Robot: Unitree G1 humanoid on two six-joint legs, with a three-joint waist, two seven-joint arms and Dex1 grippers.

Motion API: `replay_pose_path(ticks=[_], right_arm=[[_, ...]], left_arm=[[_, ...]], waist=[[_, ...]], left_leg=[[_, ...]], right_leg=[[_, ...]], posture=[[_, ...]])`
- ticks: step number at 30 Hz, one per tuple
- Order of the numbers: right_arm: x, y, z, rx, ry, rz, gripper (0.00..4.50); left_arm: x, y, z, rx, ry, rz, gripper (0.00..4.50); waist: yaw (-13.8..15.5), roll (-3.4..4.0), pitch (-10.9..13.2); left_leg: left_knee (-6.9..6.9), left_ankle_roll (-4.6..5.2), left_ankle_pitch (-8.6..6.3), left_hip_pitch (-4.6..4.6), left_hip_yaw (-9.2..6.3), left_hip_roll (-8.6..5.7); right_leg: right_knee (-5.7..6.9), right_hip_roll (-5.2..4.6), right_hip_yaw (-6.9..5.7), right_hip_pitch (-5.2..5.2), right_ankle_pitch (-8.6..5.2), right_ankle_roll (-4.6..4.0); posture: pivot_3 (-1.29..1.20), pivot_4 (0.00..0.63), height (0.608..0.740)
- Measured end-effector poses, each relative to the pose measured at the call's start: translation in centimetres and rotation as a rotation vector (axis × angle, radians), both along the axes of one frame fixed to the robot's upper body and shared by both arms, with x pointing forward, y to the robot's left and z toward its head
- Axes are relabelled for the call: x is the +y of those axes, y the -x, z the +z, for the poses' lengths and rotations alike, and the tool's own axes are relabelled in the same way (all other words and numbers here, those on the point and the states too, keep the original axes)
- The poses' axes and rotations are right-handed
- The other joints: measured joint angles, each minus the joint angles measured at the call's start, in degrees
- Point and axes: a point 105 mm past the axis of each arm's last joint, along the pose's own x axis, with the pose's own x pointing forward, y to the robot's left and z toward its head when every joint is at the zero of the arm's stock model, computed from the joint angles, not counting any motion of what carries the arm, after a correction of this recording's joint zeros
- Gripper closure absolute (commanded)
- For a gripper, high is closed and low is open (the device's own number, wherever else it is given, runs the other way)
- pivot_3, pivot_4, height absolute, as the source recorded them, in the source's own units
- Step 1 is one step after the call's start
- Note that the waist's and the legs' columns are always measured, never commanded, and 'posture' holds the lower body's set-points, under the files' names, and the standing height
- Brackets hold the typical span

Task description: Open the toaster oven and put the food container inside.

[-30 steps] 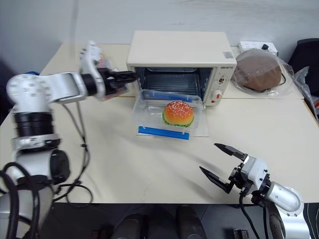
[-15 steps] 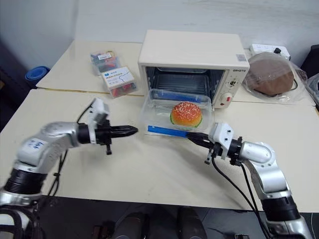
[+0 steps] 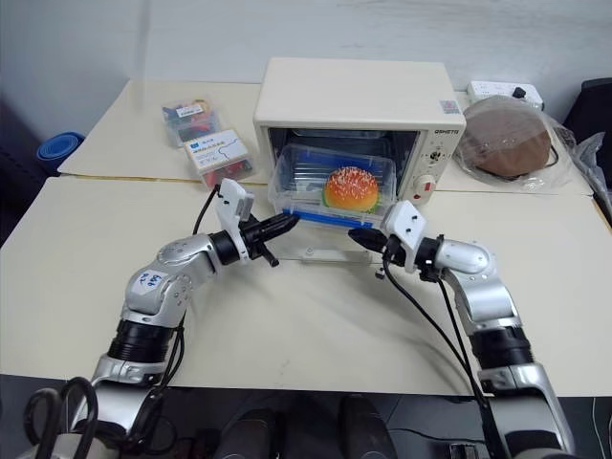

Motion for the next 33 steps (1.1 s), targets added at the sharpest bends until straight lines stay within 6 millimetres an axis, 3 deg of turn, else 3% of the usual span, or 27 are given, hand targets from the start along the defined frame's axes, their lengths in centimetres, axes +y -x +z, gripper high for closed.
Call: replay_pose_path(ticks=[6,12,14,18,22,25,27,29,31,33], right_arm=[[-0.1,-4.2,2.6,-0.087,-0.028,-0.140,4.46],[1.2,-5.9,1.4,-0.073,-0.043,-0.183,4.46],[1.5,-6.2,1.6,-0.090,-0.046,-0.195,4.46],[2.0,-6.3,1.8,-0.087,-0.061,-0.182,4.46],[2.0,-4.6,1.2,-0.034,-0.051,-0.079,4.46],[0.1,-2.5,0.9,-0.010,-0.003,-0.024,4.50],[-2.7,-1.5,1.0,0.002,0.041,-0.045,4.50],[-5.4,-0.6,1.5,0.003,0.068,-0.086,4.50],[-7.5,0.0,1.2,0.021,0.102,-0.119,4.50],[-8.9,0.4,0.6,0.048,0.119,-0.139,4.50]], left_arm=[[-0.8,-1.7,0.8,-0.052,0.016,0.045,4.50],[-1.1,-4.0,0.6,-0.053,0.015,0.118,4.50],[-0.8,-4.6,1.0,-0.074,0.013,0.146,4.50],[-0.3,-4.6,0.8,-0.074,0.012,0.159,4.50],[1.1,-2.4,-0.5,-0.030,-0.038,0.098,4.50],[3.8,0.4,-1.1,-0.004,-0.107,0.055,3.98],[6.5,2.1,-0.5,-0.036,-0.141,0.065,3.43],[8.6,4.5,1.9,-0.129,-0.126,0.024,2.81],[9.6,7.0,3.8,-0.198,-0.130,-0.072,2.17],[10.5,8.8,4.4,-0.221,-0.162,-0.151,1.65]], waist=[[-0.13,0.00,0.00],[-0.19,0.00,0.00],[-0.43,0.00,-0.01],[-1.33,0.01,-0.01],[-1.84,0.01,-0.01],[-1.82,0.02,-0.01],[-1.49,0.02,-0.01],[-1.28,0.02,0.00],[-1.29,0.02,-0.01],[-1.30,0.07,-0.04]], left_leg=[[-0.06,-0.04,0.03,-0.03,0.06,-0.01],[0.01,-0.04,0.04,-0.25,0.10,-0.04],[0.26,-0.05,0.05,-0.76,0.12,-0.04],[0.40,-0.06,0.05,-0.98,0.08,-0.01],[0.37,-0.07,0.04,-0.98,0.06,0.02],[0.35,-0.09,0.03,-1.02,0.01,0.04],[0.37,-0.09,0.02,-1.02,-0.02,0.03],[0.50,-0.06,0.00,-0.99,-0.03,0.03],[0.45,-0.01,-0.03,-0.80,-0.03,0.02],[0.35,0.07,-0.08,-0.64,0.03,-0.01]], right_leg=[[-0.04,-0.01,-0.04,-0.07,0.01,0.02],[0.00,-0.03,-0.08,-0.26,0.03,0.06],[0.45,-0.04,-0.07,-0.76,0.05,0.08],[0.55,-0.05,-0.05,-0.94,0.05,0.08],[0.61,-0.03,0.03,-0.96,0.05,0.08],[0.61,-0.02,0.08,-1.00,0.05,0.08],[0.55,-0.04,0.06,-0.96,0.04,0.08],[0.33,-0.07,0.03,-0.86,0.04,0.06],[0.25,-0.07,0.02,-0.64,0.03,0.03],[0.21,-0.09,0.07,-0.55,0.02,0.02]], posture=[[0.00,0.150,0.740],[0.00,0.150,0.740],[0.00,0.150,0.740],[0.00,0.150,0.740],[0.00,0.150,0.740],[0.00,0.150,0.740],[0.00,0.150,0.740],[0.00,0.150,0.740],[0.00,0.150,0.740],[0.00,0.150,0.740]])
